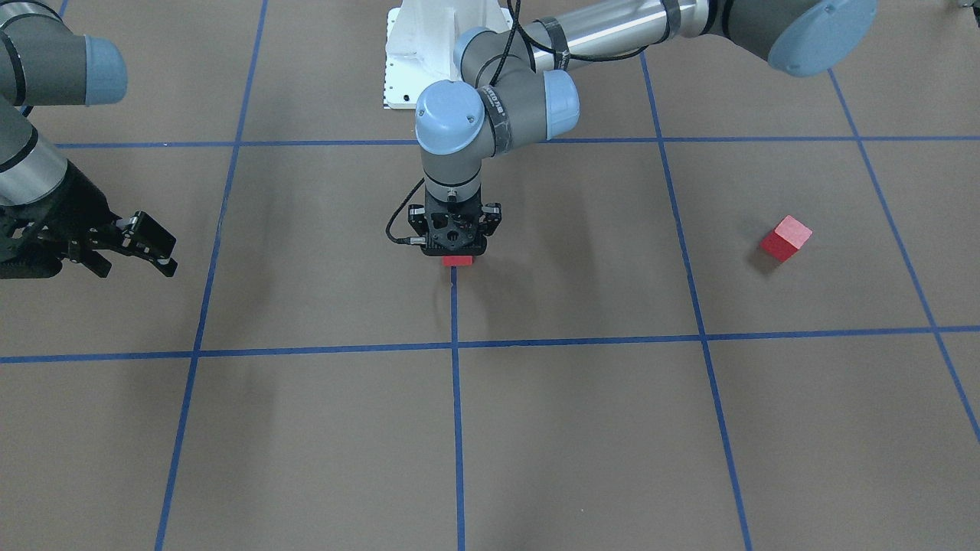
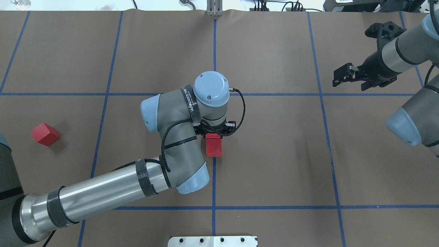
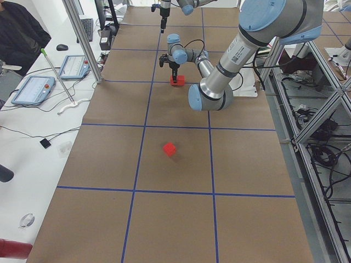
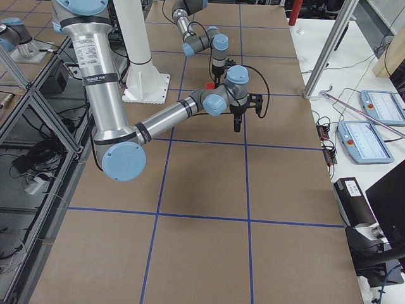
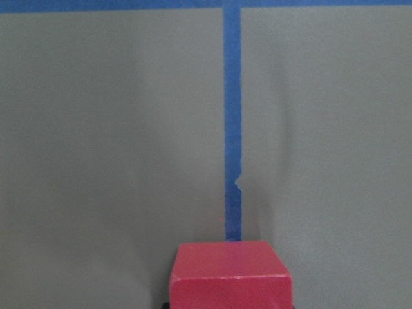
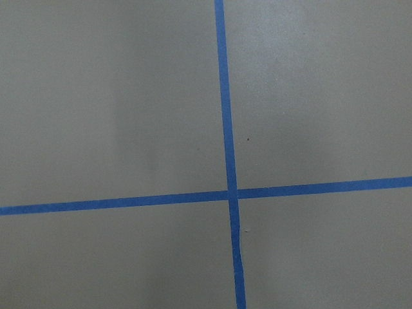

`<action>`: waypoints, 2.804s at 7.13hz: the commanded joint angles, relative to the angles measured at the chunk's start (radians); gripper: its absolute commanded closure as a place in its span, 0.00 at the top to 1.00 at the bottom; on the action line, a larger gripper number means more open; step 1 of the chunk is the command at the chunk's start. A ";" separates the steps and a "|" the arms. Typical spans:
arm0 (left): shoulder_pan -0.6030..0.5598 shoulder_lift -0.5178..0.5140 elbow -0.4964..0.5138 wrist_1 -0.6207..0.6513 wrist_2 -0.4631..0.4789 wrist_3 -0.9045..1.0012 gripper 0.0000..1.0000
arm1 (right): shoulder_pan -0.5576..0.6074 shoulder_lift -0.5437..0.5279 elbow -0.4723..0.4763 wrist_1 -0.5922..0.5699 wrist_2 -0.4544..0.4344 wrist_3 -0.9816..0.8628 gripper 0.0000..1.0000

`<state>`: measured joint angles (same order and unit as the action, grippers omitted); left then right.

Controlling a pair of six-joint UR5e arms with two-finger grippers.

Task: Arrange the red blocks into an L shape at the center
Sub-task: 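Lower the red cube with the left gripper beside the center cube, farther from the robot, then open the left gripper and move it toward the last red cube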

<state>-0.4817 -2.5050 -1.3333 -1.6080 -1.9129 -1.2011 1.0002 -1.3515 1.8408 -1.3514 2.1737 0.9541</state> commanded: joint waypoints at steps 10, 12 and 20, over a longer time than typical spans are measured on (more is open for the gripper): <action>0.014 0.002 0.000 -0.001 0.003 0.006 0.75 | 0.000 -0.002 -0.002 0.000 0.000 0.000 1.00; 0.012 -0.001 0.000 -0.001 0.005 0.003 0.99 | 0.000 -0.002 -0.002 0.000 0.000 0.000 1.00; -0.095 0.463 -0.546 0.012 -0.003 0.116 0.99 | 0.000 -0.005 -0.002 0.000 -0.002 0.000 1.00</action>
<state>-0.5488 -2.2459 -1.7238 -1.5211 -1.9140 -1.1398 1.0002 -1.3553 1.8405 -1.3514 2.1733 0.9537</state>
